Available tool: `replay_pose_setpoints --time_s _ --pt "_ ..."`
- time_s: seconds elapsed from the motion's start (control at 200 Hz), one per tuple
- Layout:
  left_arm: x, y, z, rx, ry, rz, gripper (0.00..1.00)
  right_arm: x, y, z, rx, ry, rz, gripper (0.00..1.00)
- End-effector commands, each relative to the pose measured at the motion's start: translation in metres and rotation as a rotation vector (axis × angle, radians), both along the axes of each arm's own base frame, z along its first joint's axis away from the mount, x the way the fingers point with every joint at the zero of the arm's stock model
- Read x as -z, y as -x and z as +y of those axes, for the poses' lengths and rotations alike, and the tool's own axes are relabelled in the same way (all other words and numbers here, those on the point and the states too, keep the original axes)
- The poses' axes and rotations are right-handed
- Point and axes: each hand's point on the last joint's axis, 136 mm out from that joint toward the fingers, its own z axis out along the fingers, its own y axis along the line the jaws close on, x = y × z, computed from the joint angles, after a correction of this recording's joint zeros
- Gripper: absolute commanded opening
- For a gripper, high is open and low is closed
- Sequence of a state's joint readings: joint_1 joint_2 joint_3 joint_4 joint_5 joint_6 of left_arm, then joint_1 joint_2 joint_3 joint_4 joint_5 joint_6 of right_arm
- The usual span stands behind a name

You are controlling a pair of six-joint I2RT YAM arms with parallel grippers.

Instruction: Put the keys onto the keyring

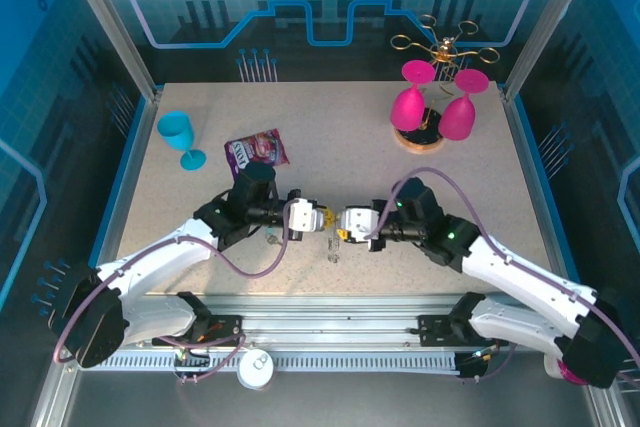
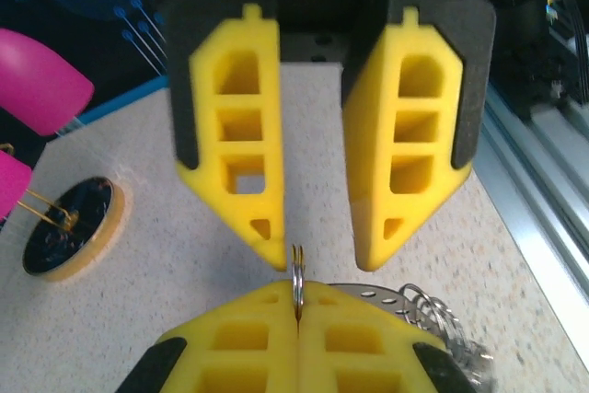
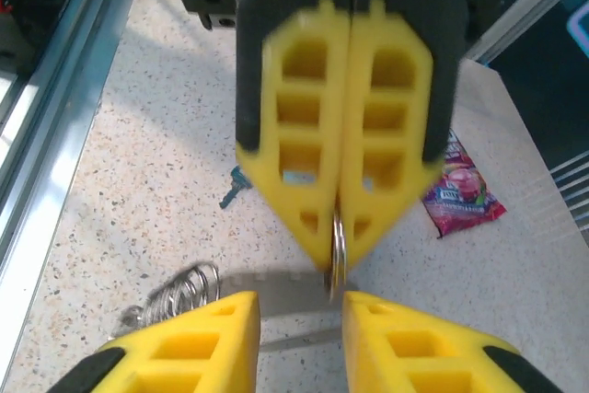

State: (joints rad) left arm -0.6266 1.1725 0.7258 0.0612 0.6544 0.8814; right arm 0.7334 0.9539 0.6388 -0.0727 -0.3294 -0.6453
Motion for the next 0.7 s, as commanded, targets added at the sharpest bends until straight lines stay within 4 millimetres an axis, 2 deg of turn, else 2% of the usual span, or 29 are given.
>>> replay_pose_setpoints --time_s 0.0,0.22,0.695 --pt "-0.026 0.013 -0.003 0.064 0.13 -0.01 0.0 -0.029 -0.003 0.001 -0.006 -0.229 -0.011 0.3" --pt "-0.034 0.027 -0.003 0.131 0.197 0.038 0.0 -0.036 0.003 0.005 -0.06 -0.327 -0.008 0.27" --pt "-0.033 0.024 -0.005 0.123 0.224 0.059 0.0 -0.046 0.016 0.011 -0.15 -0.37 0.0 0.16"
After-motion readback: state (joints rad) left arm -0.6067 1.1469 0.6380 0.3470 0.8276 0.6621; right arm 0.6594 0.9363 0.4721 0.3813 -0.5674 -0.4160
